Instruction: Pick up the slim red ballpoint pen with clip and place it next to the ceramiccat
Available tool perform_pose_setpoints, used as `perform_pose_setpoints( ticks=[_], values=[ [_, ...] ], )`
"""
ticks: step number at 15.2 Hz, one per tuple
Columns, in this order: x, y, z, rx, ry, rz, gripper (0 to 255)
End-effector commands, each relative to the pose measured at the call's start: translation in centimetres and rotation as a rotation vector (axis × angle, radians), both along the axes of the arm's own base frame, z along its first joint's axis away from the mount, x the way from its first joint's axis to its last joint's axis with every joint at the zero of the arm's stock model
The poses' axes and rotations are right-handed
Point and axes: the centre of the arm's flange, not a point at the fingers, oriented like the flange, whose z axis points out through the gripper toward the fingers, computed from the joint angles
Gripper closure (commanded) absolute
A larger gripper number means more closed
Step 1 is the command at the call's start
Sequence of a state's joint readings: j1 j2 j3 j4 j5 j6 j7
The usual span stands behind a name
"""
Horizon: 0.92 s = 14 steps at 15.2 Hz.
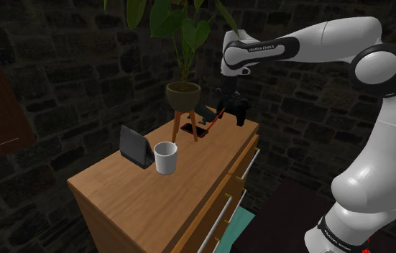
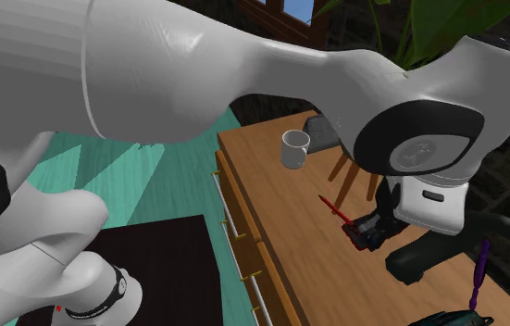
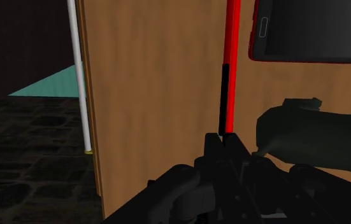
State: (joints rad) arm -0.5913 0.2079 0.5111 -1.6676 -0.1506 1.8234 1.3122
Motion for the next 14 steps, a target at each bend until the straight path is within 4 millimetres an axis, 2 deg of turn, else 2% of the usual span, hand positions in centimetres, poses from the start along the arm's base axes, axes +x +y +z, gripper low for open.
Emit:
perform_pose_setpoints(
  ticks=[1, 14],
  values=[
    [-0.1, 0.1, -1.1, 0.000, 0.000, 0.000, 255],
    [-0.1, 0.1, -8.0, 0.000, 0.000, 0.000, 255]
  ],
)
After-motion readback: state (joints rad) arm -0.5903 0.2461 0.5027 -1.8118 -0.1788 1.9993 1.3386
